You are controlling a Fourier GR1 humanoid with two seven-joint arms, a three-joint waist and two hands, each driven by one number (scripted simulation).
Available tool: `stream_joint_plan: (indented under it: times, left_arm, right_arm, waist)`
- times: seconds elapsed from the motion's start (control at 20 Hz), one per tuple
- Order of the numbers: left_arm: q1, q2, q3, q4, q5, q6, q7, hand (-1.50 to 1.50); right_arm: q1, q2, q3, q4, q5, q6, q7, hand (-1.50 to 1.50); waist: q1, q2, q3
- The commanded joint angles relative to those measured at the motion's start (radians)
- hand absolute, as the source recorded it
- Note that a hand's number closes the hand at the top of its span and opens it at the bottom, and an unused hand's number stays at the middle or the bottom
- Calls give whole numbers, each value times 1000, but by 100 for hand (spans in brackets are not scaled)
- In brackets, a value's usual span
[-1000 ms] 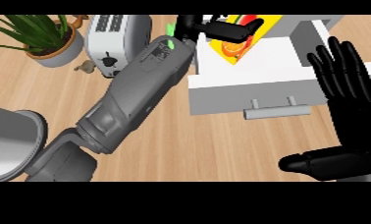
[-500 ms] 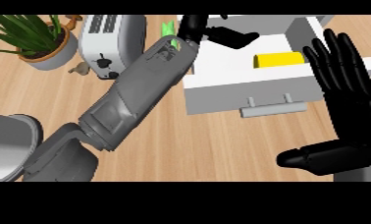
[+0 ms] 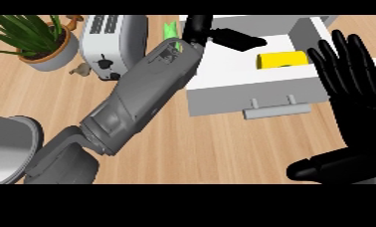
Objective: Pick up the cup, place it into the drawer and close the drawer
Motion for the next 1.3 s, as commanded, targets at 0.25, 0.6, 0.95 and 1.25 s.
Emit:
stream_joint_plan:
  times: [0.25,0.6,0.95,1.25]
  left_arm:
    - [0,0,79,-113,95,-53,-60,-150]
    - [173,127,127,-282,99,-76,-32,-150]
    - [390,264,154,-561,116,-39,57,-150]
    - [648,418,178,-823,120,-62,83,-150]
  right_arm:
    - [-14,-50,-60,-17,-95,23,62,-150]
    - [81,-138,-28,-74,12,147,6,150]
    - [106,-187,-3,-44,136,191,-13,150]
    - [168,-165,45,-18,275,175,-62,150]
  waist:
    - [81,-20,-1]
    - [129,-33,-2]
    - [140,-35,-1]
    - [133,-31,-1]
